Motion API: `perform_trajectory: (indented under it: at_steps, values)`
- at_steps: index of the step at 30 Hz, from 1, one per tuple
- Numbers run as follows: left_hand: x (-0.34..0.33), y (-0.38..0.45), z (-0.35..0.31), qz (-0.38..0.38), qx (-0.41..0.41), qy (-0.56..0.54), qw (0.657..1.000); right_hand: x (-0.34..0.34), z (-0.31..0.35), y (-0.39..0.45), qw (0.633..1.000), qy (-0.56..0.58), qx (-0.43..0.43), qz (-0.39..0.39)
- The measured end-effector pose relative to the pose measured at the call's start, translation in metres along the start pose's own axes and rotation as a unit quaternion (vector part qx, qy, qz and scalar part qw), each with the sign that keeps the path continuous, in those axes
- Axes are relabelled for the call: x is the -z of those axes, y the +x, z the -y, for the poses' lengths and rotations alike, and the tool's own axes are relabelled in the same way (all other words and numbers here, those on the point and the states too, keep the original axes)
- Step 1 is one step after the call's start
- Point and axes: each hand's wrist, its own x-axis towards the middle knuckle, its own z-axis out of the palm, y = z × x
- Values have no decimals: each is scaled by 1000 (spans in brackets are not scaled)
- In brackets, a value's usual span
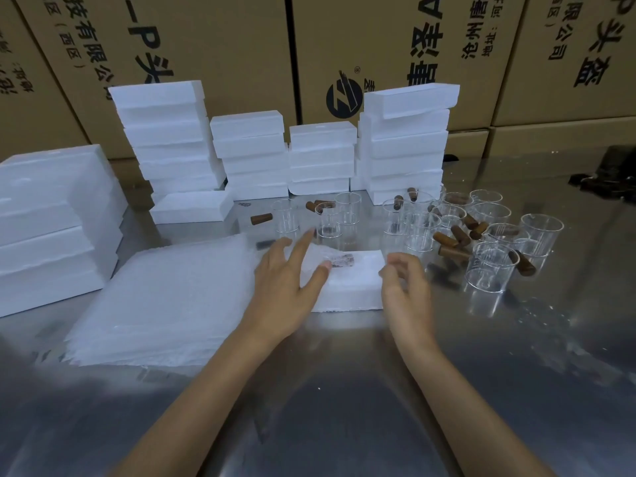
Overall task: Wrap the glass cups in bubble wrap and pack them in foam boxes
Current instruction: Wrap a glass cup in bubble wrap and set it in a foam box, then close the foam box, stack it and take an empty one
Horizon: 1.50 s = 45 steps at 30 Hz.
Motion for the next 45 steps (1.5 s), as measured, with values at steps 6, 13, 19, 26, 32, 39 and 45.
perform_trajectory:
  at_steps: [6,13,19,26,32,39,45]
  values:
    - [52,60,16,-52,43,-167,984,-17,7,31,997,-34,-50,-48]
    - [90,165,135,-51,209,40,976,-33,2,48,998,-64,0,-2]
    - [78,212,206,75,173,242,952,-37,-6,57,998,-67,16,9]
    - [68,234,207,110,149,385,904,-37,-6,59,997,-68,29,14]
    - [97,222,186,262,208,289,897,-35,-4,59,998,-48,17,26]
    - [119,190,159,61,133,143,979,-33,-3,57,999,-33,5,43]
    - [138,152,37,94,-5,105,990,-30,5,56,998,44,-31,29]
